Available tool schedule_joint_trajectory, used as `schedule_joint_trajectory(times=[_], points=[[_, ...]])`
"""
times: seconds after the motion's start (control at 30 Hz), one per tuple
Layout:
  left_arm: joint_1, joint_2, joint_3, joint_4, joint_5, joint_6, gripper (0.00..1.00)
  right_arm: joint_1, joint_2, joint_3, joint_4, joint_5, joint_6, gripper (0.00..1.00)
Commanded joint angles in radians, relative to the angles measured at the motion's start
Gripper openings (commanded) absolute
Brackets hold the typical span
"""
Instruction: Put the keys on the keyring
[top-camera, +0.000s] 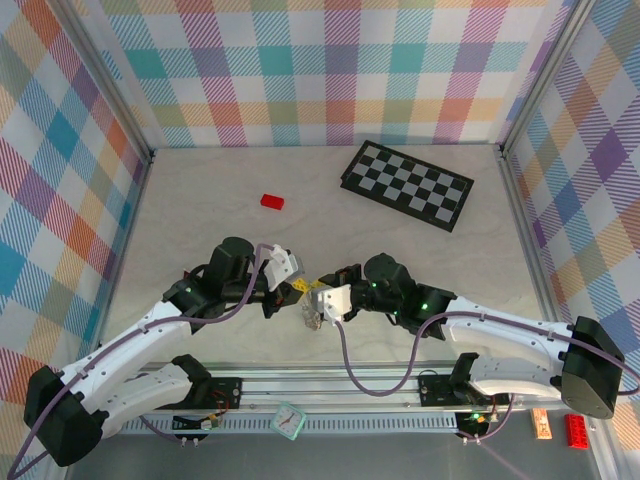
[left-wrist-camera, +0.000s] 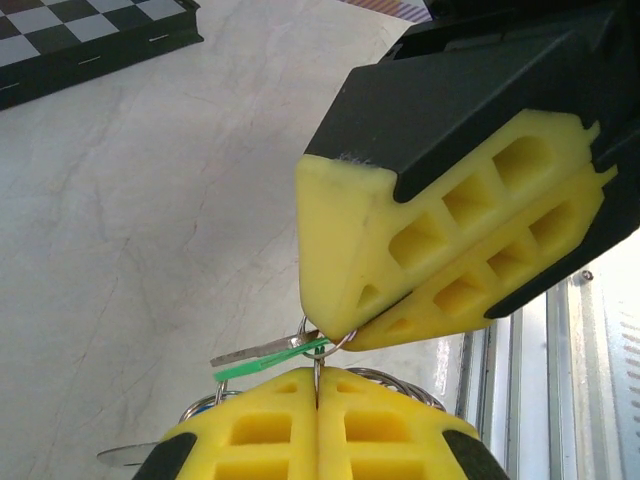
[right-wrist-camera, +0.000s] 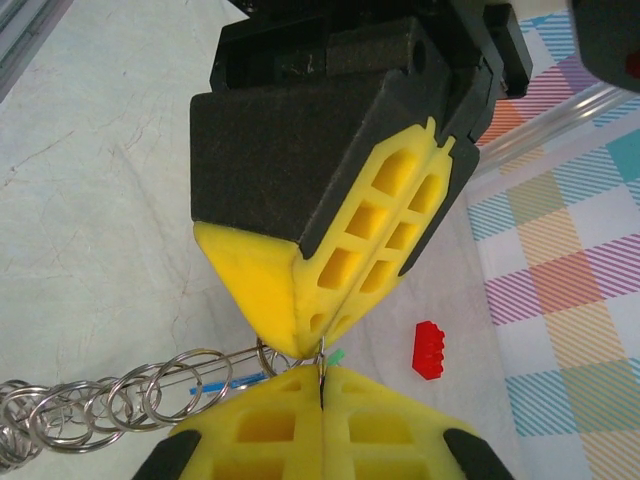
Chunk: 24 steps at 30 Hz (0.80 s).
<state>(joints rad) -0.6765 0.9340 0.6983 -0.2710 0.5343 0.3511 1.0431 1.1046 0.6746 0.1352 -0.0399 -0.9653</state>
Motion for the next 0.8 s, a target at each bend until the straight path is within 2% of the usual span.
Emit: schedule_joint_trajectory(times=[0.0, 0.77], points=[[0.005, 0.002, 0.043, 0.015, 0.021, -0.019, 0.0, 0.013, 0.004, -0.011, 0.03, -0.008, -0.029, 0.0], [0.005, 0.016, 0.061, 0.002, 0.004, -0.034, 0.0, 0.081, 0.057, -0.011, -0.052, 0.131, -0.218, 0.0]])
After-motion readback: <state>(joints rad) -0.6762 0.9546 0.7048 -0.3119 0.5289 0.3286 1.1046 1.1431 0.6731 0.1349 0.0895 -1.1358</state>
